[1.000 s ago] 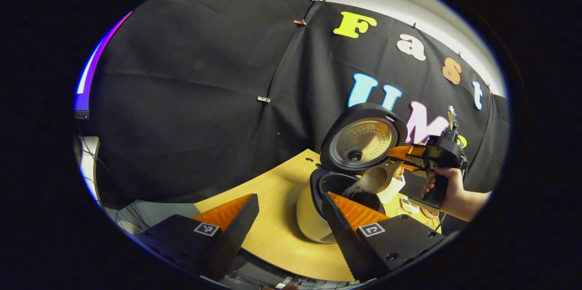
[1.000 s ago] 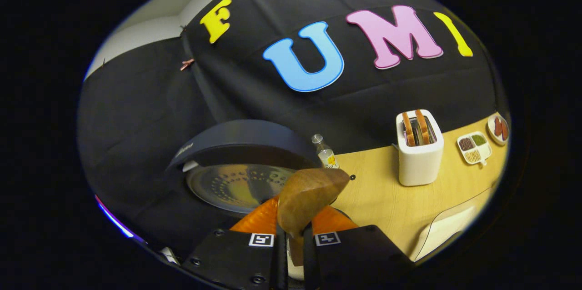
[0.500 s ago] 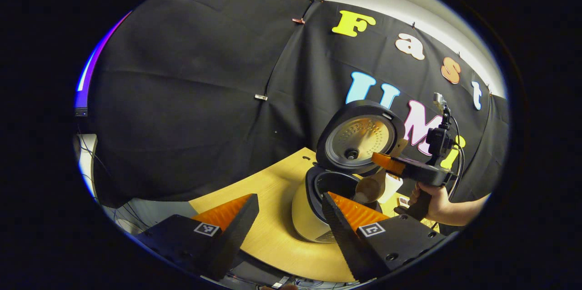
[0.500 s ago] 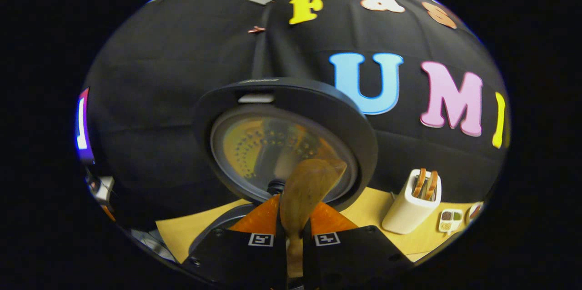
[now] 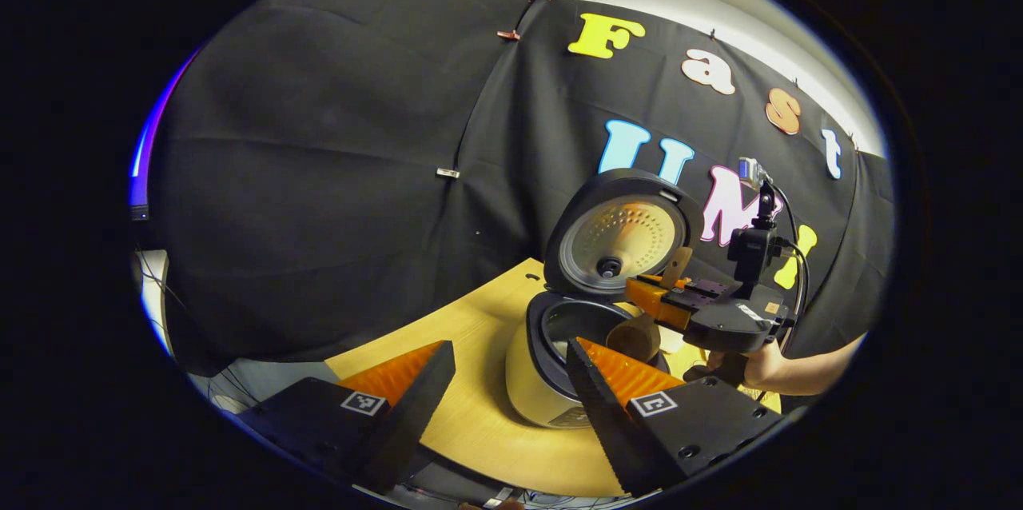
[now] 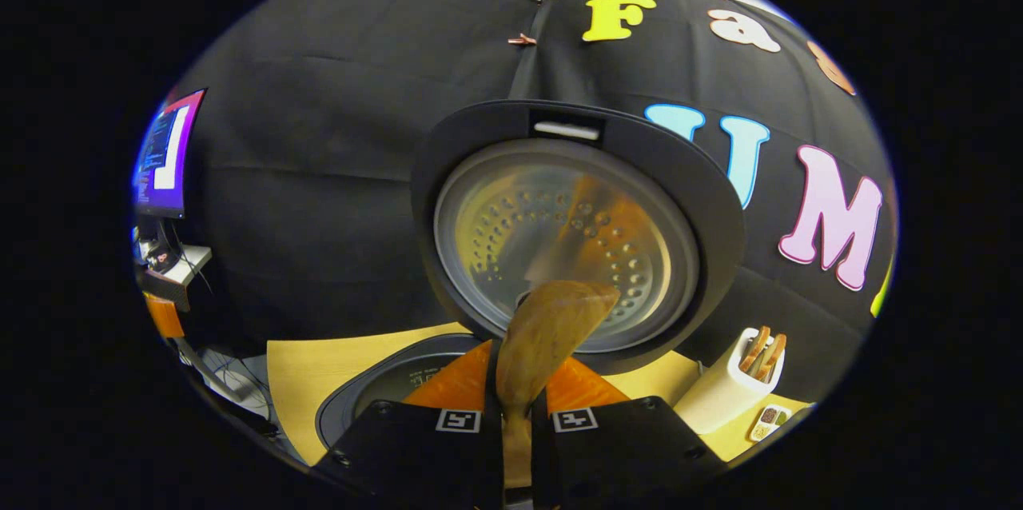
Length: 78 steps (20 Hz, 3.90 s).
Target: Close the left gripper, press the button to open the rice cooker; take a wooden spoon from the chopstick holder with the right hand, scoop a spoonful of rice and pour it into the rice cooker, then put the wooden spoon back into the chopstick holder.
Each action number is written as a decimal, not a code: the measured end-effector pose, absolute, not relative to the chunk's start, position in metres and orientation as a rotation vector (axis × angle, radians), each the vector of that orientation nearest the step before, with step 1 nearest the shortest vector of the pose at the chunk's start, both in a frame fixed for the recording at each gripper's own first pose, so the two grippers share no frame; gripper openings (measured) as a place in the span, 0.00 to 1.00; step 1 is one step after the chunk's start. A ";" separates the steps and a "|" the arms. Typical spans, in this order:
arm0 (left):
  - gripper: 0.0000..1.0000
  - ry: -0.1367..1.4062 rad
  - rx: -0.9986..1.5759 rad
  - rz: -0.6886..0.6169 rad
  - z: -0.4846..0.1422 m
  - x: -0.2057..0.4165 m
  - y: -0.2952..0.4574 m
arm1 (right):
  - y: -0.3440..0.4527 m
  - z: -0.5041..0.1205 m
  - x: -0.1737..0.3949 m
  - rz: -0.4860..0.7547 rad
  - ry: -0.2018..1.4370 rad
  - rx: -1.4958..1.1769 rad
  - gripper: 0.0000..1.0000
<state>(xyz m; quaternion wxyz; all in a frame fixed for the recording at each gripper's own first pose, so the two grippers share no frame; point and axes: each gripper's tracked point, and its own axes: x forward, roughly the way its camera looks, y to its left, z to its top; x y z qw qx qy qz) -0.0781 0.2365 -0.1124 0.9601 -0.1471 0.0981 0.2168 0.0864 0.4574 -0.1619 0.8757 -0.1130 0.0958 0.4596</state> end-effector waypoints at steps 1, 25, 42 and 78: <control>0.95 0.200 -0.294 0.435 -0.111 -0.076 0.236 | 0.455 -0.159 0.090 0.948 0.207 -0.208 0.18; 0.95 0.191 -0.215 0.093 -0.063 0.033 0.103 | 0.085 -0.044 0.165 0.219 0.230 0.344 0.17; 0.95 0.227 -0.107 0.267 -0.053 0.046 0.027 | -0.189 -0.179 0.230 -0.234 0.352 0.624 0.18; 0.94 -0.204 0.247 0.359 0.102 0.219 0.171 | -0.134 -0.167 0.074 -0.211 0.410 0.267 0.98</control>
